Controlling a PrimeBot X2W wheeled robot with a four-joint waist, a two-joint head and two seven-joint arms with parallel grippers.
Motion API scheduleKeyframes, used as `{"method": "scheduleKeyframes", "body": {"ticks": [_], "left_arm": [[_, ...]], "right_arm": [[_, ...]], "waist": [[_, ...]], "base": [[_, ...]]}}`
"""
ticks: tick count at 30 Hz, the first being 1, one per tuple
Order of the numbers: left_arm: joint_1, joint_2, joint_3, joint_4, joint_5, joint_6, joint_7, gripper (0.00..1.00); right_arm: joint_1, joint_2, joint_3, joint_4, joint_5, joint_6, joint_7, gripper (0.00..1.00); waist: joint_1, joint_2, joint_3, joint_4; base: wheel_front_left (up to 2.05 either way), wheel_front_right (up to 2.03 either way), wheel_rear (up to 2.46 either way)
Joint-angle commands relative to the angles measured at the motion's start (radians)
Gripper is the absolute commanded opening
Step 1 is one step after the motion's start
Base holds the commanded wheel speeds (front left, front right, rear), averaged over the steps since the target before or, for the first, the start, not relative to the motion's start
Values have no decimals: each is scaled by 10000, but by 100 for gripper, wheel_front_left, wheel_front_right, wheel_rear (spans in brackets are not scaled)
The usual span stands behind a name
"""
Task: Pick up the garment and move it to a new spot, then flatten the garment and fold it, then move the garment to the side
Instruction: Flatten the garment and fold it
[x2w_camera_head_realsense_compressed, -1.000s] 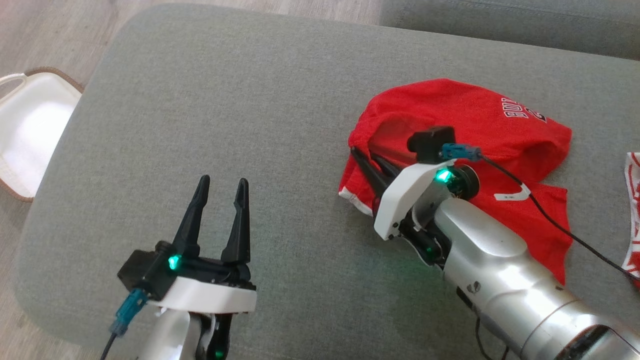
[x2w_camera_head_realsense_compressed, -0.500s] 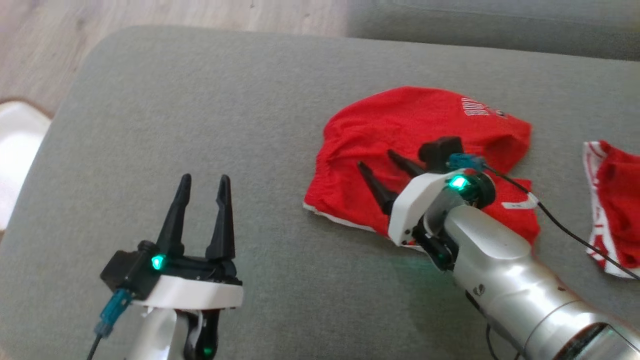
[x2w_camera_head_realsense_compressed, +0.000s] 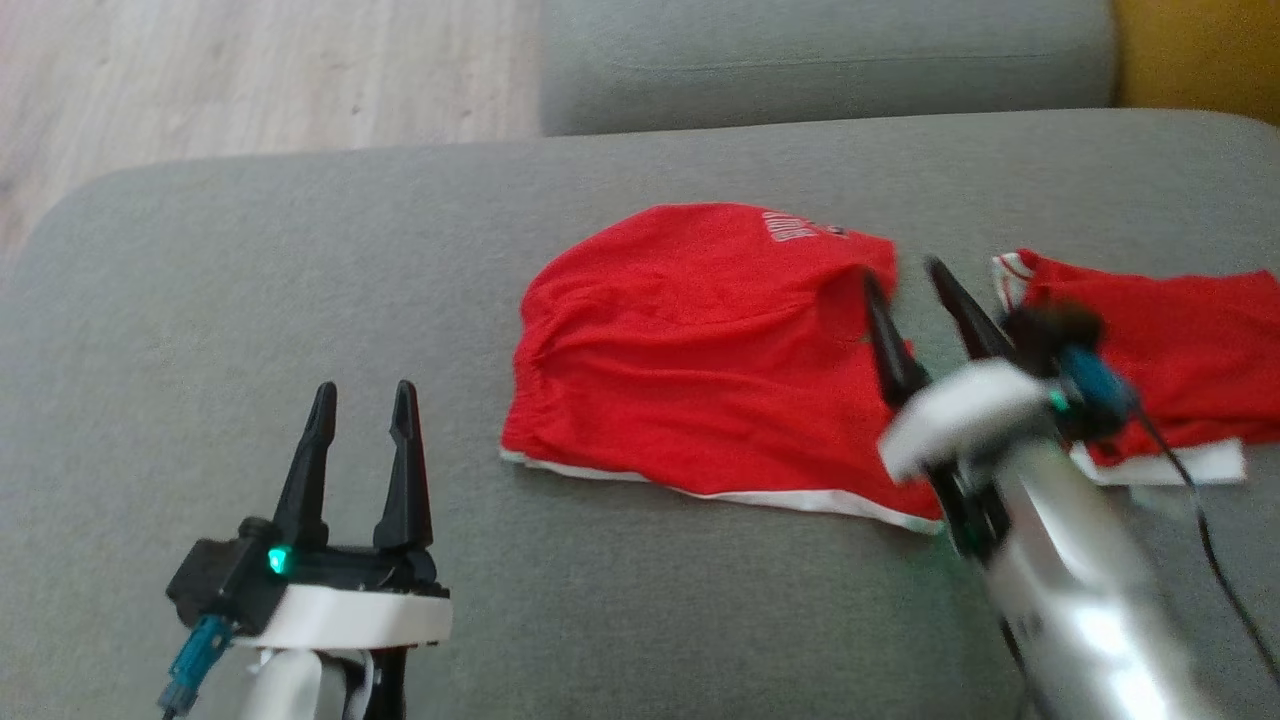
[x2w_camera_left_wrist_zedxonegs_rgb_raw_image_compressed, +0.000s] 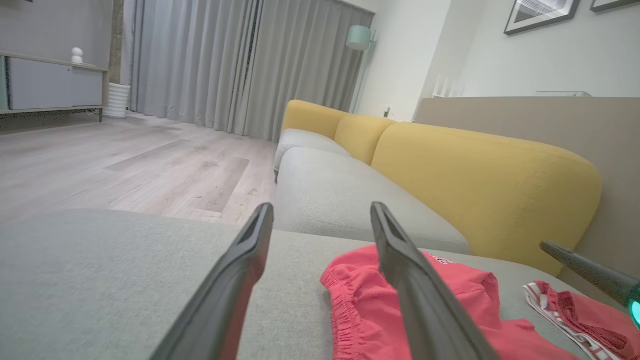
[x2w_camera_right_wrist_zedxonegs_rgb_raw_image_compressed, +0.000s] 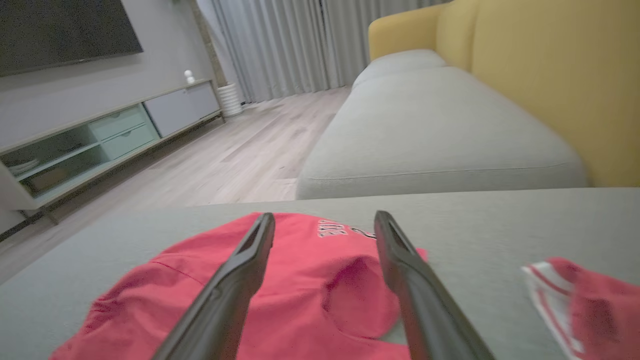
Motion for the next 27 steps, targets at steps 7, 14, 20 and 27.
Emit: {"method": "scheduleKeyframes", "body": {"ticks": [7,14,20,27], "left_arm": [[-4,18,303,-235,288,18,-51,100],[246,18,234,-183,305,15,-51,100],[182,18,156,-179,297,15,-51,100],[44,18,-13,-214,280,14,-51,100]], "right_arm": [[3762,226,-2082,-3890,-2327,67,-107,100],[5645,234,-2263,-5611,-2301,67,-107,100],[5929,235,-2208,-6088,-2390,67,-108,100],[5828,236,-2075,-5429,-2588,67,300,100]], "waist": [[1,0,-366,-644],[1,0,-503,-833],[1,0,-410,-792],[1,0,-177,-605]], "base": [[0,0,0],[0,0,0],[0,0,0],[0,0,0]]}}
